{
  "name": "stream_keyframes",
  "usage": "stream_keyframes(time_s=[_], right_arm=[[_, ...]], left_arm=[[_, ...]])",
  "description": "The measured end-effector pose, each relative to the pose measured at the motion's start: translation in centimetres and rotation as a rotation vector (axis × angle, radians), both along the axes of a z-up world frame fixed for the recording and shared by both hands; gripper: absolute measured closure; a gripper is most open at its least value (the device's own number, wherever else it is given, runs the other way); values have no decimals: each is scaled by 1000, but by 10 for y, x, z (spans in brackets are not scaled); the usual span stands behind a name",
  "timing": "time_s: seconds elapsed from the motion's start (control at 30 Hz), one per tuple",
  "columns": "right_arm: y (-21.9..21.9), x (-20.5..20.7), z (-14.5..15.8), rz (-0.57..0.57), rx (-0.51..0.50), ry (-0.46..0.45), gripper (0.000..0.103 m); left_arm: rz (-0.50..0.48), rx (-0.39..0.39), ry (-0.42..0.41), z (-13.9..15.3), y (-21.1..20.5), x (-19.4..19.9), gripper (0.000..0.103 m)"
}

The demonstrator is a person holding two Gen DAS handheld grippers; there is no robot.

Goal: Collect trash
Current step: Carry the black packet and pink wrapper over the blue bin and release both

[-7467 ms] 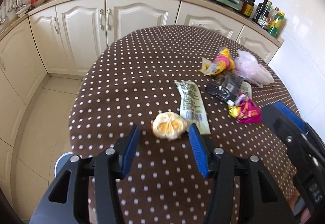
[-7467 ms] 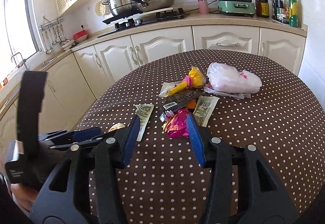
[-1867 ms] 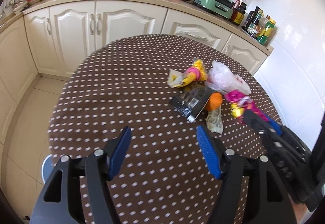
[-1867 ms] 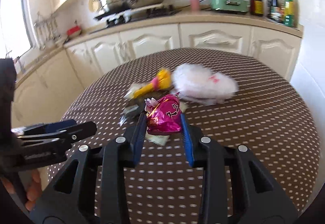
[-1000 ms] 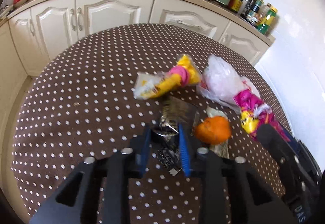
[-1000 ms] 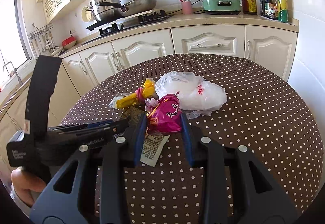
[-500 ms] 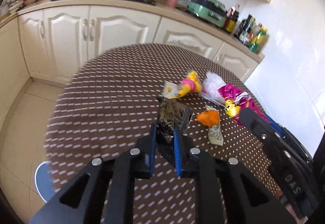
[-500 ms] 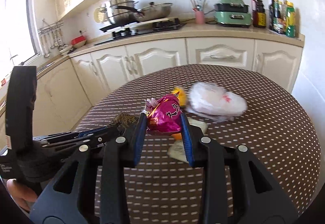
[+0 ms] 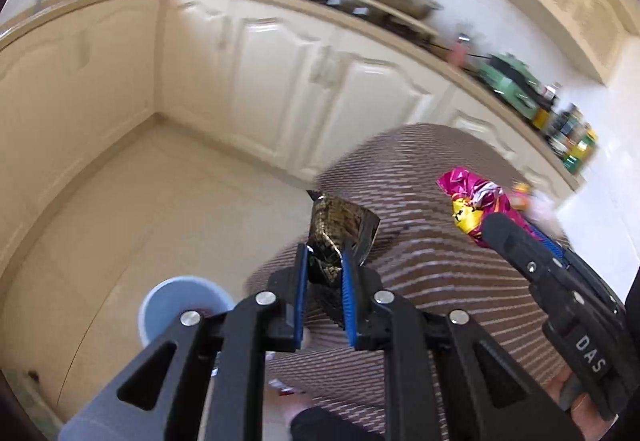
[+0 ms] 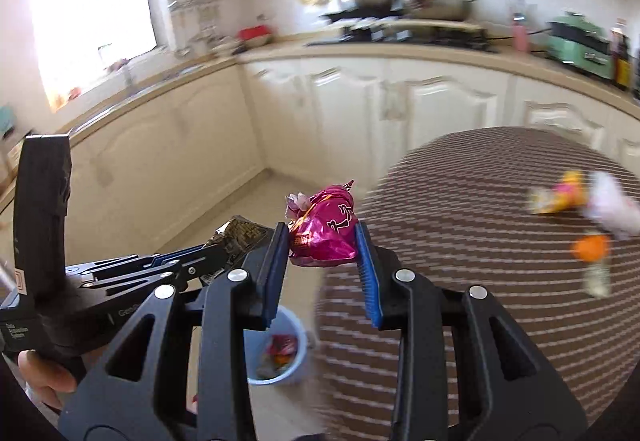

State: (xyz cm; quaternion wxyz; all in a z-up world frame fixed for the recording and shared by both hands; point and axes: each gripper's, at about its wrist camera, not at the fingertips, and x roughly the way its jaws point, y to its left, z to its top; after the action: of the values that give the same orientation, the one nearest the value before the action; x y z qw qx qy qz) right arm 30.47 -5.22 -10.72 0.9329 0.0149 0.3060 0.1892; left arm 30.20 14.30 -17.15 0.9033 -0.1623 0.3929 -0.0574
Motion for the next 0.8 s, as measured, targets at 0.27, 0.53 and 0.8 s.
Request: stream_keyframes(time_s=[0.27, 0.53, 0.8], right_arm=[[116, 19, -73, 173, -49, 149, 70], [157, 46, -146, 209, -89, 305, 70], [172, 64, -186, 202, -98, 381, 70]], left_arm=[[182, -29, 195, -83, 104, 0, 88], [211, -38, 333, -151, 133, 28, 88], [224, -77, 369, -170, 142, 47, 59]])
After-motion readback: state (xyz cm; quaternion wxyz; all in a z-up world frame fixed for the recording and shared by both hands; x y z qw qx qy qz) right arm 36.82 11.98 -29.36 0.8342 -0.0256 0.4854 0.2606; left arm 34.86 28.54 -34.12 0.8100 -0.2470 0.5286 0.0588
